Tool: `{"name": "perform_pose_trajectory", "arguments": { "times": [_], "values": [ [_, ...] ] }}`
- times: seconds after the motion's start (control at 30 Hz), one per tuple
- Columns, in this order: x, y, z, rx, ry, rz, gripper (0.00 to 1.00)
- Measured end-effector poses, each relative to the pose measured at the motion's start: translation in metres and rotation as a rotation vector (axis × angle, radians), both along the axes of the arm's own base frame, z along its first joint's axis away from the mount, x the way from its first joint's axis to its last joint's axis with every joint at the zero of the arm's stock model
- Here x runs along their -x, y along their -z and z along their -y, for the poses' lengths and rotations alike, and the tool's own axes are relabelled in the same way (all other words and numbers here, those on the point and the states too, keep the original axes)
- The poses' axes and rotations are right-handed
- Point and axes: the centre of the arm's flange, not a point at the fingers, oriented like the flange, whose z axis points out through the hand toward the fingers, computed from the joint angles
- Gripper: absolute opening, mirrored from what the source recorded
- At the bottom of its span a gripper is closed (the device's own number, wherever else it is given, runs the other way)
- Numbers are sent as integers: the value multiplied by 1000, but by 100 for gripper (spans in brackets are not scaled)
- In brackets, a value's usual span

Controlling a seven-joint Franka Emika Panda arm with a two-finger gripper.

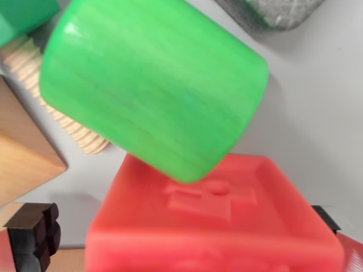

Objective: Pick an object from the bin

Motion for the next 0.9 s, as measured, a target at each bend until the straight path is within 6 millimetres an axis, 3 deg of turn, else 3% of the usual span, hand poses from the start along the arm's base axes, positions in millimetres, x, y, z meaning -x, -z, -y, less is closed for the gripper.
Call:
{"name": "perform_pose_trajectory", "arguments": {
  "times": [0.3, 0.33, 0.9],
  "values": [
    [-1, 4, 0, 0, -1, 7, 100],
    [-1, 4, 0, 0, -1, 7, 0],
    [-1, 4, 0, 0, -1, 8, 0]
  ]
}}
